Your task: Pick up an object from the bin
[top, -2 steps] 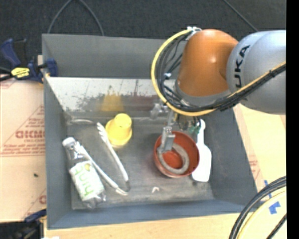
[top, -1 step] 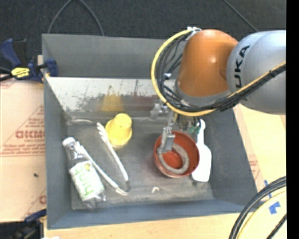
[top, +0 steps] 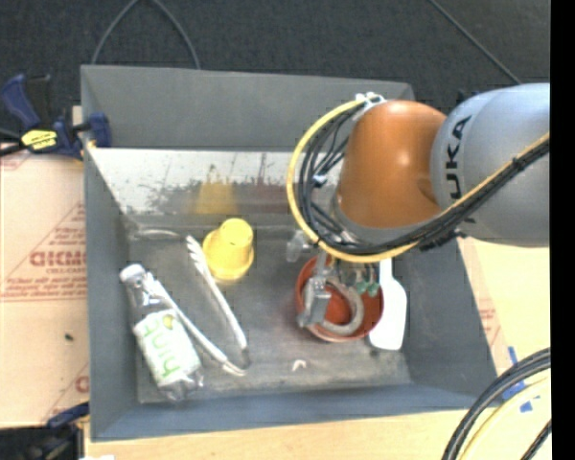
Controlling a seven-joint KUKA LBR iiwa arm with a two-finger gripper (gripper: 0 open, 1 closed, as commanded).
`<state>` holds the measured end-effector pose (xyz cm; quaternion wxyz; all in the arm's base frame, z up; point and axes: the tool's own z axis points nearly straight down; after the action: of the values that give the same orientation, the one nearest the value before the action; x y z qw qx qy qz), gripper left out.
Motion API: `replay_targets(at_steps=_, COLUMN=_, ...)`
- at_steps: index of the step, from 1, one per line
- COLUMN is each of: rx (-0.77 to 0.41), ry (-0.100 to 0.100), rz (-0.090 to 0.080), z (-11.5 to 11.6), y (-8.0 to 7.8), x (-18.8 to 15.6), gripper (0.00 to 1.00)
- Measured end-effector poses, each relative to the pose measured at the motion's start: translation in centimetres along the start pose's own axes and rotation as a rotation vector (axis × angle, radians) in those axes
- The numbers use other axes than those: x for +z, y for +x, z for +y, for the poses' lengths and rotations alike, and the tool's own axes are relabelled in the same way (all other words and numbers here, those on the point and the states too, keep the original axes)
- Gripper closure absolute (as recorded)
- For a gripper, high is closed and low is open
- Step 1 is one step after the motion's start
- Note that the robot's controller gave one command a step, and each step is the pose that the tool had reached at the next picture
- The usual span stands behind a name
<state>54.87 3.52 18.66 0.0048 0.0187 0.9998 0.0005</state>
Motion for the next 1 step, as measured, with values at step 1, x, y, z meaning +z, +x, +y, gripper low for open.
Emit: replay_targets(at_steps=1, rx=-0.041, ry=-0.002, rz=-0.002, z=-3.08, y=-1.91, x=10.95, gripper=0.00)
